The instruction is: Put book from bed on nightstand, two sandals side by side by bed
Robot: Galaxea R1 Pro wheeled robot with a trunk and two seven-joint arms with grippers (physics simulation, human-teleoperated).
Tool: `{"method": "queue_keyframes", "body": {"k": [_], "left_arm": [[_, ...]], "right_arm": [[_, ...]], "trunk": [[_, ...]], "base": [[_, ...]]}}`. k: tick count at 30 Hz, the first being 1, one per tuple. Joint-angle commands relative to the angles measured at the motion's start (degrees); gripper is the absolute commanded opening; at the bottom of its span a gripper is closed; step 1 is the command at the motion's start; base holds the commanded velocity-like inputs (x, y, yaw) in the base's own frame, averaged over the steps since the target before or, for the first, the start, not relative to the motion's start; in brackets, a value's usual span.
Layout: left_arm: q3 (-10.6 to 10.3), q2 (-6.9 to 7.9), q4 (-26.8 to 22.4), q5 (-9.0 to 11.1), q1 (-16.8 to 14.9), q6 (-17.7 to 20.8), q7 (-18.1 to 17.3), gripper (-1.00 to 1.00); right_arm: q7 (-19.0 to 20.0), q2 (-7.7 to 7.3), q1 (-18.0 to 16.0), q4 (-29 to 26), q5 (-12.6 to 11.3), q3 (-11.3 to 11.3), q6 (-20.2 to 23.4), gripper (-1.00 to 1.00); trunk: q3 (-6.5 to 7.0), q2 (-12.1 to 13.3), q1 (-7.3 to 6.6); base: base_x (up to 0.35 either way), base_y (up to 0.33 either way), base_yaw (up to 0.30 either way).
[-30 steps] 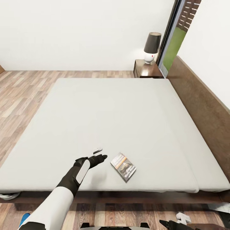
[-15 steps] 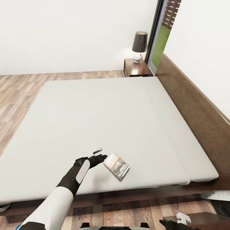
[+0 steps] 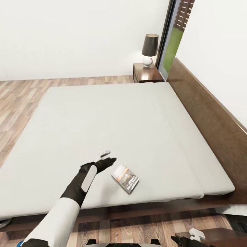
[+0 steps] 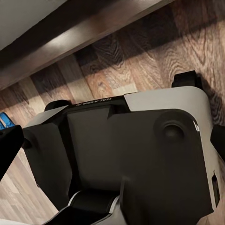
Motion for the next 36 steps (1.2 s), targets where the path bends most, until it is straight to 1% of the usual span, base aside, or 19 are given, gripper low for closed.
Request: {"method": "queue_keyframes", "body": {"k": [1, 3, 4, 5, 7, 9, 11, 14, 16, 17, 18, 19, 20, 22, 25, 29, 36], "left_arm": [[-0.08, -0.39, -1.17, 2.28, -1.75, 0.32, 0.70, 1.00], [-0.11, -0.80, -1.60, 4.33, -5.48, 0.43, 1.16, 1.00], [-0.11, -0.88, -1.56, 4.66, -6.36, 0.45, 1.44, 1.00], [-0.12, -1.09, -1.24, 5.16, -7.89, 0.48, 2.29, 1.00], [-0.13, -1.34, 0.64, 6.22, -10.25, 0.46, 5.03, 1.00], [-0.25, -1.34, 2.08, 6.76, -11.16, 0.36, 6.46, 1.00], [-0.65, -1.34, 3.27, 6.94, -11.46, 0.21, 6.96, 1.00], [-2.30, -1.34, 5.15, 7.07, -11.68, 0.09, 7.17, 1.00], [-4.34, -1.34, 5.92, 7.21, -11.77, 0.15, 6.99, 1.00], [-4.87, -1.34, 6.05, 7.32, -11.79, 0.17, 6.95, 1.00], [-5.76, -1.34, 6.30, 7.65, -11.82, 0.24, 6.90, 1.00], [-6.69, -1.34, 6.67, 8.61, -11.81, 0.29, 6.85, 1.00], [-6.89, -1.34, 6.77, 9.03, -11.81, 0.30, 6.84, 1.00], [-7.41, -1.34, 7.02, 10.68, -11.85, 0.31, 6.82, 1.00], [-8.31, -1.34, 7.15, 11.81, -11.86, 0.31, 6.81, 1.00], [-8.86, -1.34, 7.18, 12.07, -11.87, 0.34, 6.81, 1.00], [-9.00, -1.34, 7.04, 12.14, -11.87, 0.16, 6.81, 1.00]], "right_arm": [[0.27, 0.00, -0.02, -0.11, 0.34, -0.50, 0.52, 1.00], [0.27, 0.00, -0.04, -0.12, 0.34, -0.50, 0.52, 1.00], [0.27, 0.00, -0.04, -0.12, 0.34, -0.50, 0.52, 1.00], [0.27, 0.00, -0.03, -0.12, 0.34, -0.50, 0.52, 1.00], [0.27, 0.00, -0.01, -0.12, 0.34, -0.50, 0.52, 1.00], [0.27, 0.00, 0.00, -0.12, 0.40, -0.50, 0.52, 1.00], [0.27, 0.00, -0.03, -0.12, 0.41, -0.50, 0.52, 1.00], [0.27, 0.00, -0.03, -0.12, 0.43, -0.50, 0.52, 1.00], [0.27, 0.00, -0.03, -0.12, 0.43, -0.50, 0.52, 1.00], [0.27, 0.00, -0.02, -0.12, 0.43, -0.50, 0.52, 1.00], [0.27, 0.00, -0.02, -0.12, 0.43, -0.50, 0.52, 1.00], [0.27, 0.00, -0.01, -0.12, 0.40, -0.50, 0.52, 1.00], [0.27, 0.00, -0.01, -0.12, 0.39, -0.50, 0.52, 1.00], [0.30, 0.00, -0.04, -0.12, 0.36, -0.50, 0.52, 1.00], [0.34, 0.00, -0.05, -0.12, 0.35, -0.50, 0.54, 1.00], [0.35, 0.00, -0.05, -0.12, 0.35, -0.50, 0.54, 1.00], [0.35, -0.02, -0.04, -0.12, 0.34, -0.50, 0.61, 1.00]], "trunk": [[-0.07, -0.08, 0.03], [-0.07, -0.08, 0.03], [-0.07, -0.08, 0.03], [-0.07, -0.08, 0.03], [-0.07, -0.08, 0.03], [-0.07, -0.08, 0.03], [-0.07, -0.08, 0.03], [-0.07, -0.08, 0.03], [-0.07, -0.08, 0.03], [-0.07, -0.08, 0.03], [-0.07, -0.08, 0.03], [-0.07, -0.08, 0.03], [-0.07, -0.08, 0.03], [-0.07, -0.08, 0.03], [-0.07, -0.08, 0.03], [-0.07, -0.08, 0.03], [-0.07, -0.08, 0.03]], "base": [[0.000, 0.000, 0.000], [0.000, 0.000, 0.000], [0.000, 0.000, 0.000], [0.000, 0.000, 0.000], [0.000, 0.000, 0.000], [0.000, 0.000, 0.000], [0.000, 0.000, 0.000], [0.000, 0.000, 0.000], [0.000, 0.000, 0.000], [0.000, 0.000, 0.000], [0.000, 0.000, 0.000], [0.000, 0.000, 0.000], [0.000, 0.000, 0.000], [0.000, 0.000, 0.000], [0.000, 0.000, -0.048], [0.000, 0.000, -0.208], [0.000, 0.000, -0.266]]}}
